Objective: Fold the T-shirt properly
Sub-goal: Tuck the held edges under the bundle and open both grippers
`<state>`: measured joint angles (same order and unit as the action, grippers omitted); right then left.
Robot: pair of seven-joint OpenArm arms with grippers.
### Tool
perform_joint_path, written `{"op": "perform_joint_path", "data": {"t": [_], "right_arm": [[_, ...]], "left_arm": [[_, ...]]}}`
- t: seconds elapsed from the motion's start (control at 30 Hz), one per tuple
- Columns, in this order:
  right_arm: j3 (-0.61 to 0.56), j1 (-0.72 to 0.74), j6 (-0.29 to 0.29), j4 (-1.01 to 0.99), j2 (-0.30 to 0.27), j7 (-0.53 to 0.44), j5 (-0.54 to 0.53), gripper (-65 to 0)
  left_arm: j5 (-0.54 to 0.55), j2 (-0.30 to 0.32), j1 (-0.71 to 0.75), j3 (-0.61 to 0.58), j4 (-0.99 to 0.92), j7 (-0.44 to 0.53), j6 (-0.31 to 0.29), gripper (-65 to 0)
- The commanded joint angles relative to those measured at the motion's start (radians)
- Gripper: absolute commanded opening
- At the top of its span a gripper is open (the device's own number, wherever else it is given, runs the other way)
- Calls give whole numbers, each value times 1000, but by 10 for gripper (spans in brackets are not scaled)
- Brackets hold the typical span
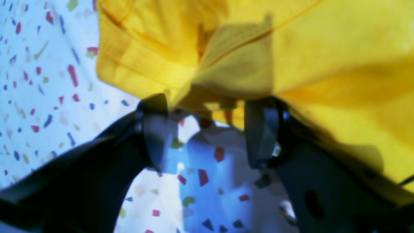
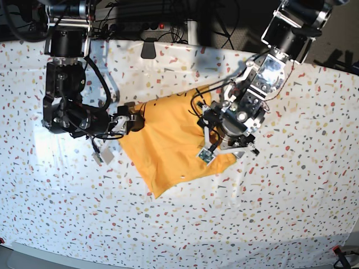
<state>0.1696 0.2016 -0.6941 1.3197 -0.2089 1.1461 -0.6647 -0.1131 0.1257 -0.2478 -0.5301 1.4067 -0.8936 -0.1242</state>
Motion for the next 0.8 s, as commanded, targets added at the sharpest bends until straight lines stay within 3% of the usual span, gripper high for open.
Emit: {"op": "perform_joint_path", "data": {"t": [0.0,0.37,0.77], "right_arm": [[1,22,-4,22,9,-9,-27,-392],[0,22,-4,22,148,-6,-19,-392],[2,22,-4,22,74,-5,14,-392]], "left_arm": [[-10,0,-30,5,13,13,3,-283],[-10,0,-54,4,13,29,3,-283],[-43,0,-55,5,13,29,4,-283]]}}
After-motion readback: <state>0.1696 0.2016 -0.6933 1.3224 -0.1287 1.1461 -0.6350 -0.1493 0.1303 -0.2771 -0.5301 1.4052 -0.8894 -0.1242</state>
